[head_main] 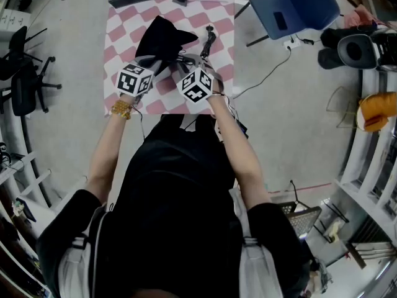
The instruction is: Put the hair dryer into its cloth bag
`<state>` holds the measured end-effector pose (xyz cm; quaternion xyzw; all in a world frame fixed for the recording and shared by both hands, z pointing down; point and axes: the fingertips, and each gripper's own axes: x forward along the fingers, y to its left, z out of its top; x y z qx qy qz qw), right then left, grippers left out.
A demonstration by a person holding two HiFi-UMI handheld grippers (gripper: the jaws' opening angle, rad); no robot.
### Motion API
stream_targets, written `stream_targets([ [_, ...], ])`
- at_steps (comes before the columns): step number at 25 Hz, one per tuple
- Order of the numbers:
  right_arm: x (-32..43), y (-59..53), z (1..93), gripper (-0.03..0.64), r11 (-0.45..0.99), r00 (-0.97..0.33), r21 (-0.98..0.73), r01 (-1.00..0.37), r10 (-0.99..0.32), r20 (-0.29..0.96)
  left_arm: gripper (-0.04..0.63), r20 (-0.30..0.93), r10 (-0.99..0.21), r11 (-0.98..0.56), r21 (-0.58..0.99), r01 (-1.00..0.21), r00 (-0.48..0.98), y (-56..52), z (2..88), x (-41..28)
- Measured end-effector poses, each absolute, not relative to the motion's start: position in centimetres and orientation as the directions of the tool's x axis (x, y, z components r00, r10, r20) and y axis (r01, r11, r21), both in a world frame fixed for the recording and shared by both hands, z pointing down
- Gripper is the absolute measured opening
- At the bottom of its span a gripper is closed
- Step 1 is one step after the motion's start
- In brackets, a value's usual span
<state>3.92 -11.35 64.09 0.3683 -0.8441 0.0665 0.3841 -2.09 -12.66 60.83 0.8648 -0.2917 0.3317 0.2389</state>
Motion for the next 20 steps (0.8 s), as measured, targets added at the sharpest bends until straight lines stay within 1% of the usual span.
stream_targets([
  [3, 4.5, -9.9, 65.3, 0.087, 0.744, -0.465, 0.133, -0.655, -0.535, 0.705, 0.028, 0.711, -0.345, -0.704, 0.236, -0.670, 0.612, -12.5, 61.1, -2.5],
  [5, 5.5, -8.7, 66.5, 0.087, 0.758, -0.486, 0.078, -0.647, -0.489, 0.724, 0.028, 0.716, -0.337, -0.707, 0.236, -0.666, 0.612, -12.0, 61.5, -2.4],
  [7, 7.2, -7.8, 67.6, 0.118, 0.746, -0.506, 0.005, -0.666, -0.457, 0.732, 0.029, 0.715, -0.331, -0.705, 0.245, -0.665, 0.615, -11.5, 61.7, -2.3],
  [9, 9.7, -8.4, 68.1, 0.147, 0.654, -0.511, -0.095, -0.751, -0.483, 0.711, 0.029, 0.713, -0.330, -0.705, 0.250, -0.664, 0.618, -11.2, 61.8, -2.2],
  [12, 13.9, -11.1, 69.6, 0.212, 0.401, -0.456, -0.260, -0.878, -0.543, 0.705, 0.029, 0.712, -0.334, -0.703, 0.248, -0.666, 0.618, -11.0, 61.7, -2.3],
  [14, 15.5, -12.7, 71.0, 0.252, 0.256, -0.409, -0.319, -0.912, -0.544, 0.733, 0.029, 0.712, -0.334, -0.701, 0.250, -0.668, 0.617, -10.9, 61.7, -2.2],
  [16, 16.4, -14.2, 72.0, 0.264, 0.143, -0.370, -0.351, -0.925, -0.541, 0.755, 0.029, 0.714, -0.331, -0.703, 0.249, -0.666, 0.617, -10.7, 61.6, -2.1],
  [18, 16.4, -15.4, 72.7, 0.264, 0.079, -0.339, -0.353, -0.932, -0.528, 0.778, 0.029, 0.715, -0.330, -0.706, 0.246, -0.665, 0.616, -10.6, 61.5, -2.2],
  [20, 15.9, -15.9, 73.3, 0.264, 0.084, -0.306, -0.305, -0.948, -0.495, 0.813, 0.029, 0.715, -0.333, -0.704, 0.246, -0.667, 0.615, -10.5, 61.4, -2.3],
])
